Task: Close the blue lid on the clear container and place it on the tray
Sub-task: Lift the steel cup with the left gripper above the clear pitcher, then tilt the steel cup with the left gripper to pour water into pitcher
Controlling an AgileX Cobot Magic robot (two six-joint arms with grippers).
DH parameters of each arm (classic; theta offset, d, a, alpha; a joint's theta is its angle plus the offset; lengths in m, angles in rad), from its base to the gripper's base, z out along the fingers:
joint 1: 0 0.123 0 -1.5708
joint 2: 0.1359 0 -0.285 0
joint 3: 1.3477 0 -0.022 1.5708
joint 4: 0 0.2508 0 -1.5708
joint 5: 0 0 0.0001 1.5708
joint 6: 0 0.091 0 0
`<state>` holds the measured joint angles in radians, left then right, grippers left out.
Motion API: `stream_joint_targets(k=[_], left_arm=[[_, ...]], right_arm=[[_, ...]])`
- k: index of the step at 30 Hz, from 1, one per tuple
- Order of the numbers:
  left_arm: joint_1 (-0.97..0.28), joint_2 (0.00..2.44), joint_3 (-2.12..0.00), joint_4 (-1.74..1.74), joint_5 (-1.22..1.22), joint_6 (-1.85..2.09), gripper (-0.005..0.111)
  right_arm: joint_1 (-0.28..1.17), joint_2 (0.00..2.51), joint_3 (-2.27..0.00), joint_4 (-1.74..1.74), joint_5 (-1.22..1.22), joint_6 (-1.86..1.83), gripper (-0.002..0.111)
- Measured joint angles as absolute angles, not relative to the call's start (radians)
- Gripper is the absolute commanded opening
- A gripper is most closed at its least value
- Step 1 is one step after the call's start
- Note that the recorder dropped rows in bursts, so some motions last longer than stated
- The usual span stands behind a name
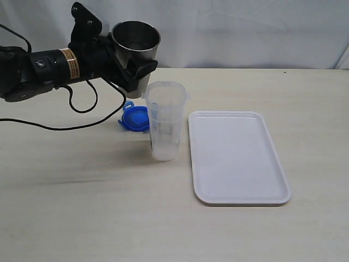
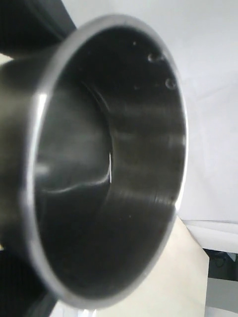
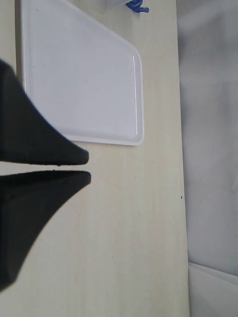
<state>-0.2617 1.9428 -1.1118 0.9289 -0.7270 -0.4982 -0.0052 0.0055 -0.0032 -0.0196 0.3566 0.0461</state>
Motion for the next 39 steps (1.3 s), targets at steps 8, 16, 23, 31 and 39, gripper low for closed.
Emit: stream_joint_targets(k=[8,16,23,31,39], left_arm=[[-0.262,1.943,-1.112,0.929,-0.727,-0.396,0.000],[-0.262,1.943,-1.112,0.929,-0.727,-0.316,0.000],[-0.262,1.943,-1.112,0.929,-0.727,-0.236,0.000],[-0.264,1.943,-1.112,0.929,-0.727,-0.179,0.000],[-0.266,1.943,-1.112,0.929,-0.727,-0.081,0.000]], right_arm=[[-0.005,0.006,-0.003,-0.020,0.357,0.046,0.005],[-0.005,0.006,-0.003,-0.020,0.357,0.046,0.005],[-0.005,0.006,-0.003,-0.020,0.357,0.046,0.005],[-0.005,0.006,-0.003,-0.020,0.357,0.046,0.005],[-0.005,0.006,-0.003,-0.020,0.357,0.046,0.005]])
